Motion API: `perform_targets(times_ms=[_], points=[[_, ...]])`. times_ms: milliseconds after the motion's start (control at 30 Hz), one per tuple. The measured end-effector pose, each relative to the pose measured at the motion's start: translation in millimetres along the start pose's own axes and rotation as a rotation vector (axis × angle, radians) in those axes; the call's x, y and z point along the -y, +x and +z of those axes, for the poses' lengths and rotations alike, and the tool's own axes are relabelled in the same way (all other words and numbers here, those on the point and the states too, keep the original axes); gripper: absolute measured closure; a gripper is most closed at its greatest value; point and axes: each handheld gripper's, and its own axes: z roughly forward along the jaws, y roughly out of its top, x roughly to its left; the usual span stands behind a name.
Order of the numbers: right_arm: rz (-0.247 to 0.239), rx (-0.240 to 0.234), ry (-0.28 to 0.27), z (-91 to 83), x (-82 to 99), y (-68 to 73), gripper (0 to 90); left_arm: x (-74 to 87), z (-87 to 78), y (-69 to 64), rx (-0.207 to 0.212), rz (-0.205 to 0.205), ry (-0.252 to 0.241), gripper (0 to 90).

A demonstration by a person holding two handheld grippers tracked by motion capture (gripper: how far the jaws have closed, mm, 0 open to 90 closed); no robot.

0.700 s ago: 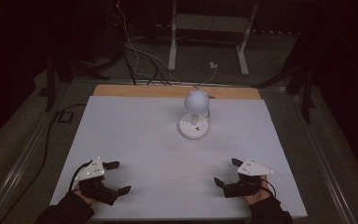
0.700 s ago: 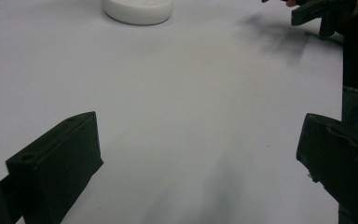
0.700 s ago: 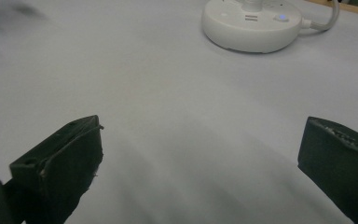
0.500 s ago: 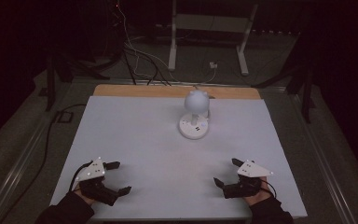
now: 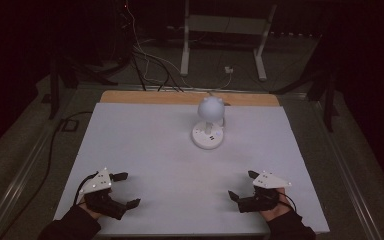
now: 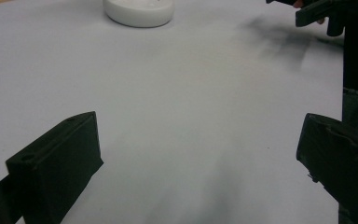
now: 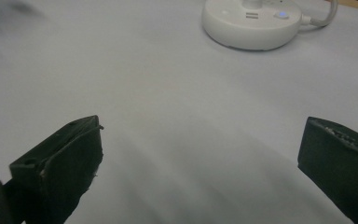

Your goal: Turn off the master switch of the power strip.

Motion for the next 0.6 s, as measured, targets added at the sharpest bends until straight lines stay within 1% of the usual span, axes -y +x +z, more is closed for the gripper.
perform_targets(times_ms=[167, 233, 267, 333, 533, 567, 600], points=[[0.034, 0.003, -0.007, -1.8, -3.4, 0.0, 0.0, -0.2, -0.3, 0.4, -0.001, -0.001, -0.002, 0.3], [0.044, 0.019, -0.014, -5.1, -7.1, 0.3, 0.0, -0.3, -0.2, -0.2, -0.003, 0.002, 0.000, 0.3], [0.044, 0.019, -0.014, -5.1, -7.1, 0.3, 0.0, -0.3, -0.2, -0.2, -0.003, 0.002, 0.000, 0.3], [0.061, 0.029, -0.018, -8.5, -12.9, 0.4, 0.0, -0.4, -0.2, -0.1, -0.002, 0.001, -0.002, 0.3], [0.074, 0.023, -0.014, -11.9, -21.2, 1.7, 0.0, -0.2, -0.2, -0.1, -0.001, -0.002, -0.001, 0.3], [0.096, 0.009, -0.021, -13.1, -25.3, -0.1, 0.0, -0.2, -0.1, -0.2, -0.001, -0.002, 0.000, 0.3], [0.096, 0.009, -0.021, -13.1, -25.3, -0.1, 0.0, -0.1, -0.1, -0.4, -0.002, 0.000, 0.000, 0.3]])
